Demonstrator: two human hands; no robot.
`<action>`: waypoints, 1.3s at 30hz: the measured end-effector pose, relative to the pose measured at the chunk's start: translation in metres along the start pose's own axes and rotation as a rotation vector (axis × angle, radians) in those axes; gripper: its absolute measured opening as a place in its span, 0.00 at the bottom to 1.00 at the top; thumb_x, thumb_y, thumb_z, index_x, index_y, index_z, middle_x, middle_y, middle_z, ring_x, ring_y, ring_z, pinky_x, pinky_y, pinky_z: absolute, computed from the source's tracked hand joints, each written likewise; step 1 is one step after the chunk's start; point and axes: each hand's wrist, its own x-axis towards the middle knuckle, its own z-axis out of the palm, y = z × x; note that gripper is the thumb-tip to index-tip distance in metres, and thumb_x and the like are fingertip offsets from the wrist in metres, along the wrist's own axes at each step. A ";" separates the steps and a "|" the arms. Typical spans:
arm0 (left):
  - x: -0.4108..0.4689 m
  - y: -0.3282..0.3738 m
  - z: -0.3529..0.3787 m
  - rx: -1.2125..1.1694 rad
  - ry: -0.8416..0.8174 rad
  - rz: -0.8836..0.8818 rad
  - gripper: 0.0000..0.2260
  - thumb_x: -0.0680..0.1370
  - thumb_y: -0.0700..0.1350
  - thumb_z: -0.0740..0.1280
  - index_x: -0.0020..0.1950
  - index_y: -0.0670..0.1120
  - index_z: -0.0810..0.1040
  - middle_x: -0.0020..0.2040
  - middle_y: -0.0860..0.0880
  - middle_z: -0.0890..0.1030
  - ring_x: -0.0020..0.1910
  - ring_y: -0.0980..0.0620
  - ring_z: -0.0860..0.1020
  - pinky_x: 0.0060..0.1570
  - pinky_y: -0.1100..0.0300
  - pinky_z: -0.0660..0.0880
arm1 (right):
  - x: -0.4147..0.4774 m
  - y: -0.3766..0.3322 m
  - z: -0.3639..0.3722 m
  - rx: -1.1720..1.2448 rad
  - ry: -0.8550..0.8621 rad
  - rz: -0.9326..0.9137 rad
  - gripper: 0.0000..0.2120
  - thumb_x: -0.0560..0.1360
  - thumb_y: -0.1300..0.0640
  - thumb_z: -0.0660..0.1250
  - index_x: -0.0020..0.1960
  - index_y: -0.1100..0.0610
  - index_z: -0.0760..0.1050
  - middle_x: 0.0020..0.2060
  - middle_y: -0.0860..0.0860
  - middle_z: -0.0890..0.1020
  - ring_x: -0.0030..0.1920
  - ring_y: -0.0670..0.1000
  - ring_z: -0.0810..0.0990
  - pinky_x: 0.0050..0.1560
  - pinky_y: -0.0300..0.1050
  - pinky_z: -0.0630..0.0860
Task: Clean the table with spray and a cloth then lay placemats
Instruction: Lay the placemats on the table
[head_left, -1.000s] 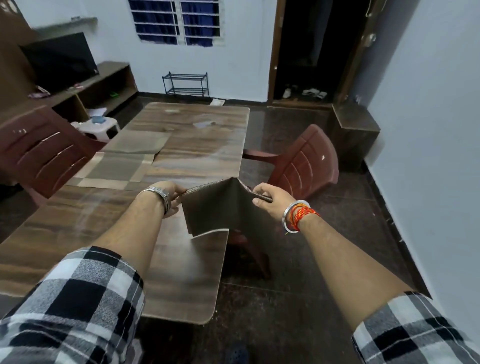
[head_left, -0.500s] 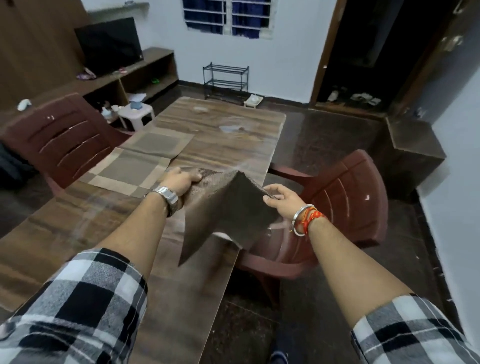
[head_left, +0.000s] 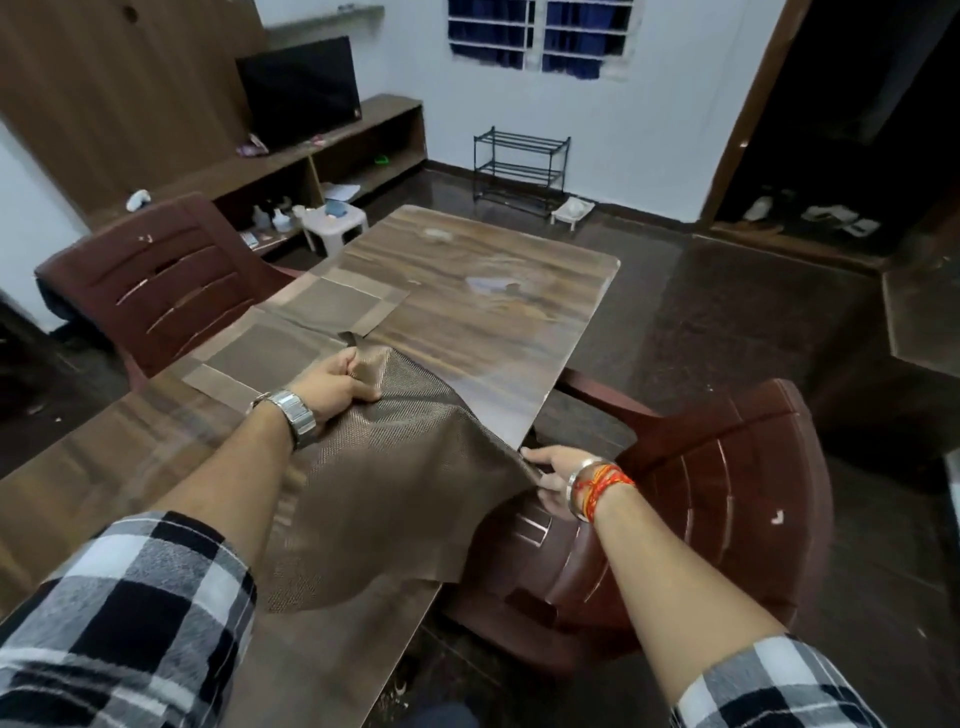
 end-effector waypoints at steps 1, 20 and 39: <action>0.005 -0.001 -0.004 0.024 -0.022 0.014 0.16 0.70 0.24 0.66 0.50 0.41 0.70 0.36 0.45 0.70 0.35 0.52 0.70 0.33 0.64 0.73 | 0.003 0.002 -0.002 -0.027 -0.009 0.002 0.08 0.72 0.50 0.71 0.40 0.53 0.77 0.31 0.45 0.81 0.34 0.46 0.75 0.37 0.38 0.73; 0.205 -0.039 0.031 0.858 0.090 -0.159 0.34 0.70 0.48 0.73 0.73 0.52 0.61 0.77 0.47 0.58 0.70 0.37 0.67 0.65 0.41 0.70 | 0.117 -0.059 0.026 -0.469 0.560 -0.474 0.27 0.75 0.54 0.69 0.72 0.53 0.68 0.75 0.59 0.63 0.72 0.62 0.64 0.72 0.52 0.62; 0.212 -0.102 0.121 1.090 -0.123 -0.167 0.36 0.66 0.80 0.42 0.71 0.74 0.37 0.76 0.57 0.29 0.74 0.36 0.31 0.65 0.27 0.34 | 0.190 -0.058 0.070 -1.286 0.481 -0.519 0.29 0.80 0.37 0.41 0.77 0.41 0.36 0.77 0.49 0.34 0.75 0.57 0.28 0.71 0.59 0.27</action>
